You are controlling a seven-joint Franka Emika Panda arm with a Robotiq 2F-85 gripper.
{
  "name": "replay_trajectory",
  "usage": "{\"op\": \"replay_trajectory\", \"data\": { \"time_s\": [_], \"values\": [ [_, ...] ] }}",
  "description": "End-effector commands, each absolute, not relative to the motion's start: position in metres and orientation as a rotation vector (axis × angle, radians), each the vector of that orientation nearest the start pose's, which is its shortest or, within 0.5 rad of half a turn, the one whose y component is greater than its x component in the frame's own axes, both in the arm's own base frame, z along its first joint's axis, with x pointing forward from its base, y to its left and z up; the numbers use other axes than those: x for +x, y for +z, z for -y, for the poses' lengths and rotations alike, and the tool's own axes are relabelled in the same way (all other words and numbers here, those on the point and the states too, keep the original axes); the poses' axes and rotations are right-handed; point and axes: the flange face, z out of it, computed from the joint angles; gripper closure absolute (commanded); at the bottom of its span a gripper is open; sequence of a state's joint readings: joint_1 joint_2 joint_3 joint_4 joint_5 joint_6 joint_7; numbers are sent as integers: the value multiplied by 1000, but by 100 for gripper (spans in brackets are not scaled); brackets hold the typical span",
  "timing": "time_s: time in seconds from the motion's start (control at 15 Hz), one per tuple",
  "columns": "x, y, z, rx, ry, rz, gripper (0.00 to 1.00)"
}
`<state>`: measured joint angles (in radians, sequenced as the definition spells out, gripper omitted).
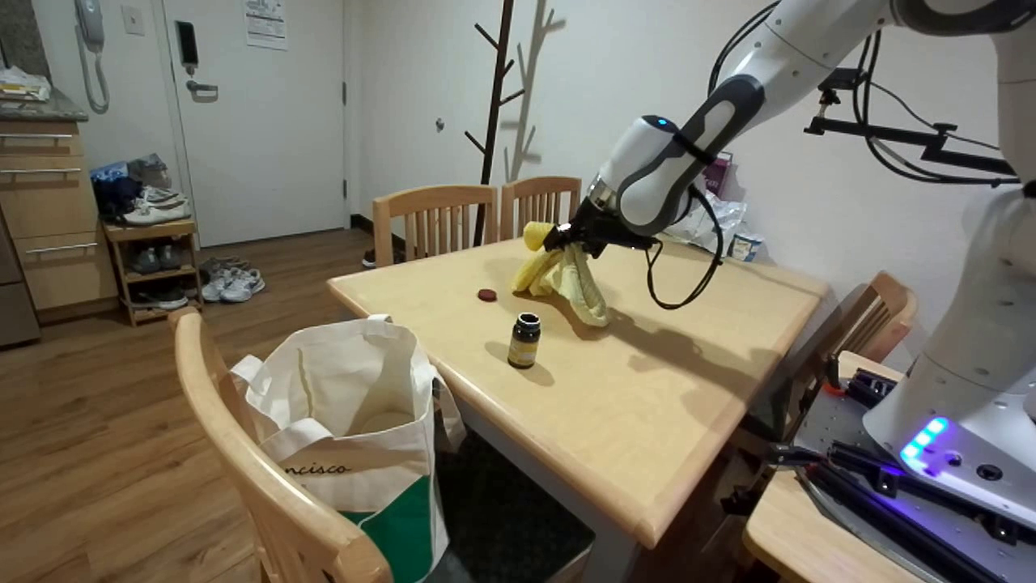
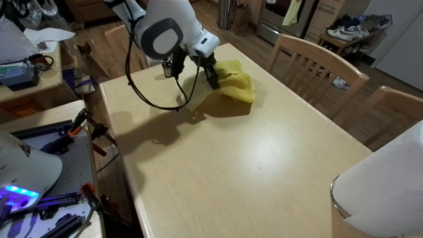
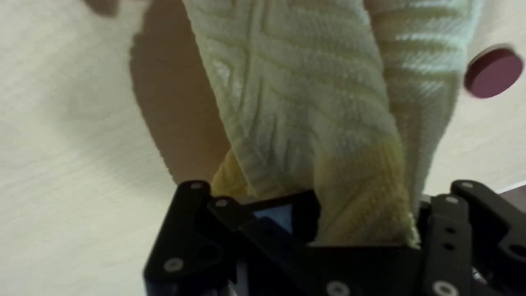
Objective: Use the yellow towel to wipe the table
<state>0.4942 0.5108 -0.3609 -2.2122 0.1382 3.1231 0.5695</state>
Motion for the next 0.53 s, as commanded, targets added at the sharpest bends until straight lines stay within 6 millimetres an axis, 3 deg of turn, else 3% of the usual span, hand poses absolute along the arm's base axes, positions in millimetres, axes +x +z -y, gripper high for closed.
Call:
{"op": "replay_trajectory", "data": {
  "time_s": [0.0, 0.2, 0.4, 0.47],
  "values": [
    [585, 166, -77, -2948, -580, -553, 99],
    [584, 130, -65, -2992, -466, -536, 99],
    [584, 106, -48, -3037, -375, -595, 99],
    [578, 118, -18, -3071, -307, -628, 99]
  ]
}}
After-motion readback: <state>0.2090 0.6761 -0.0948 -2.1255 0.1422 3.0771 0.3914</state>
